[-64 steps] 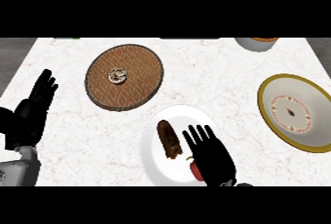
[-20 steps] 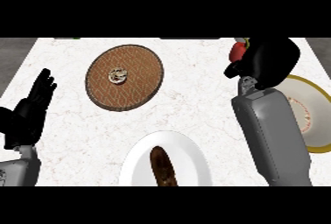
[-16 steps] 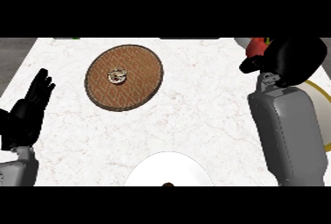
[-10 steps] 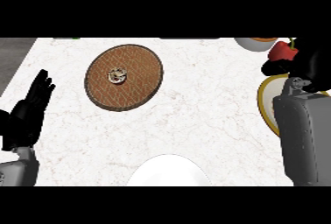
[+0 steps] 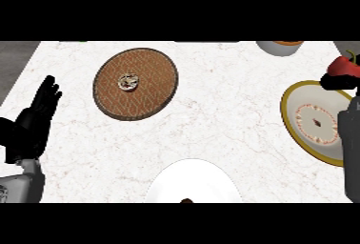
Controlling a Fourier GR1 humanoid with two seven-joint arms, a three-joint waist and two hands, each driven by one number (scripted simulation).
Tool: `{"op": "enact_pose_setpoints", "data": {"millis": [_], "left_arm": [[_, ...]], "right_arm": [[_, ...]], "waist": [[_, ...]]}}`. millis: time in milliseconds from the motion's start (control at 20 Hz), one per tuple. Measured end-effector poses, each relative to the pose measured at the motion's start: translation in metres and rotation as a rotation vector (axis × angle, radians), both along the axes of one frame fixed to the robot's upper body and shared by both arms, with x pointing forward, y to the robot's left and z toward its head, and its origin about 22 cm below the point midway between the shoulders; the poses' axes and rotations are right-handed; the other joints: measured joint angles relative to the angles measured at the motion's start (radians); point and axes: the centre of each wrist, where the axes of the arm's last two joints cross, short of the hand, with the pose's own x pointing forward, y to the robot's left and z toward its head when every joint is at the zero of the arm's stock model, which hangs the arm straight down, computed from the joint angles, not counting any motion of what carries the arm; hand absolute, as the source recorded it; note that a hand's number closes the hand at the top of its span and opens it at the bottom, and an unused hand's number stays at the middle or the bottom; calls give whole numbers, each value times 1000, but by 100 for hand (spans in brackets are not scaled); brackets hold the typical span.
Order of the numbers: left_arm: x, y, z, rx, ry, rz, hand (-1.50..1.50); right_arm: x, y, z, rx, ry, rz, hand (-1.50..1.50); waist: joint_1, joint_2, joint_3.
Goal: Pick the bell pepper from the plate and place it in the bowl
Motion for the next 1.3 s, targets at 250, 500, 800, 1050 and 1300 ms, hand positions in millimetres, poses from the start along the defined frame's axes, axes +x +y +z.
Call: {"op": "enact_pose_setpoints", "data": {"millis": [250,500,800,1050,1300], "left_arm": [[-3,-3,1,3,-7,-8,0],[-2,-6,3,5,-7,-10,0],[-5,2,4,-2,-5,-7,0],[-4,5,3,-1,3,7,0],[-5,9,5,3,3,20,0]], "right_arm": [[4,-34,-24,4,73,-25,150],[-5,-69,-56,158,214,-96,-150],[-19,-100,-76,263,194,-6,-150],[-23,-106,-64,368,-117,37,-150],[-47,-122,-60,458,-438,30,-150]], "waist": [[3,2,-1],[3,2,1],[3,0,1],[-11,-5,2],[-26,-9,1]]}}
